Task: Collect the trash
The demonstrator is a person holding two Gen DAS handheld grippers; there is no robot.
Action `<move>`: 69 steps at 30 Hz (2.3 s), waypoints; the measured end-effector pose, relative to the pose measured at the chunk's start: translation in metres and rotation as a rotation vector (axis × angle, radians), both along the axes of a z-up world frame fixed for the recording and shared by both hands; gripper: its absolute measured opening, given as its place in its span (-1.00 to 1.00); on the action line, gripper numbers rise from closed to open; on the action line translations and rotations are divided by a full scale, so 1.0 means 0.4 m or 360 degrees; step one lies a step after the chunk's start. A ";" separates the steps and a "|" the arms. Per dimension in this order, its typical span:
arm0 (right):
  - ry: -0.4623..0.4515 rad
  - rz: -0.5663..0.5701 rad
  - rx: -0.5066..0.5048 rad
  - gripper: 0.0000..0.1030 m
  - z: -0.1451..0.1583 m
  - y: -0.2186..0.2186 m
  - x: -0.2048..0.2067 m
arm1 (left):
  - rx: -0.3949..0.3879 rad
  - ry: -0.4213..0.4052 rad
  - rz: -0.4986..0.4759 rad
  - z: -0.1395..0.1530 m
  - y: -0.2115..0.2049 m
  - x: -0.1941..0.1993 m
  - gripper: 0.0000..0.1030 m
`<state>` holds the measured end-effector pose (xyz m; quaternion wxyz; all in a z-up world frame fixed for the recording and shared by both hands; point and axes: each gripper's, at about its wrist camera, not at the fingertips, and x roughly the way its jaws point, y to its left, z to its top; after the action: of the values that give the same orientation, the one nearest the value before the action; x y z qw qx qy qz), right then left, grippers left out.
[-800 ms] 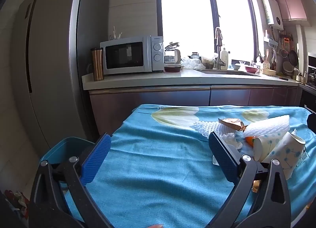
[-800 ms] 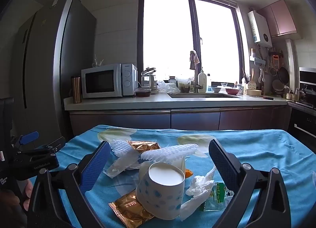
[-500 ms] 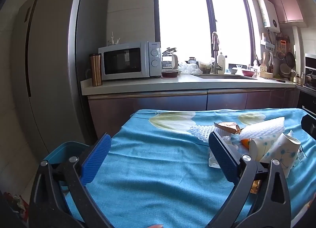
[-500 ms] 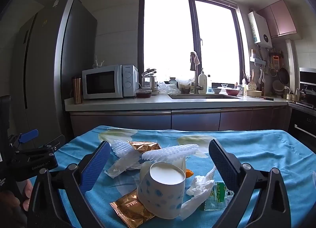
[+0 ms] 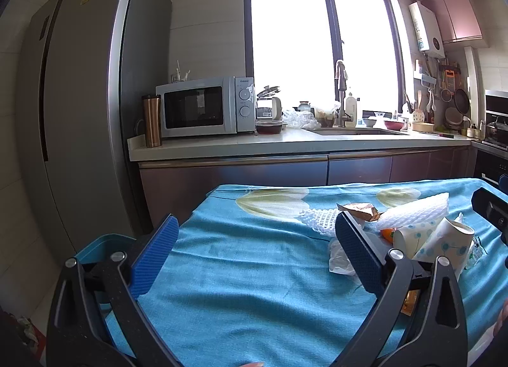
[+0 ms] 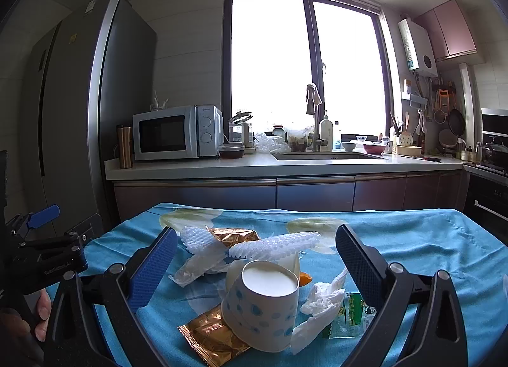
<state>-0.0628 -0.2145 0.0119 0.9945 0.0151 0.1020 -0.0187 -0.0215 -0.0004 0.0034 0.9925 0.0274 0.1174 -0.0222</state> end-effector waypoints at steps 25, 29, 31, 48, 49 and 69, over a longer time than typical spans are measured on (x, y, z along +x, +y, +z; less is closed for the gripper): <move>0.0000 -0.0002 0.0015 0.88 -0.008 -0.015 0.002 | 0.0010 -0.0047 -0.0045 0.012 -0.010 -0.025 0.89; 0.0011 0.0001 0.0024 0.88 -0.011 -0.019 0.005 | 0.0015 -0.0048 -0.0052 0.015 -0.014 -0.029 0.89; 0.0013 0.0005 0.0028 0.88 -0.011 -0.020 0.008 | 0.0016 -0.0047 -0.0057 0.015 -0.017 -0.028 0.89; 0.0042 0.0025 0.0058 0.88 -0.014 -0.044 0.017 | 0.0032 -0.0023 -0.0103 0.011 -0.037 -0.026 0.89; 0.0046 0.0029 0.0062 0.88 -0.016 -0.046 0.017 | 0.0032 -0.0017 -0.0110 0.010 -0.038 -0.025 0.89; 0.0359 0.0246 0.0235 0.59 -0.092 -0.090 0.063 | 0.0032 0.0450 -0.0628 -0.094 -0.134 0.037 0.83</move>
<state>-0.0375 -0.2505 -0.0249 0.9714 0.0781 0.2150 0.0639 -0.0068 -0.0539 -0.0343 0.9423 0.0564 0.2478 -0.2179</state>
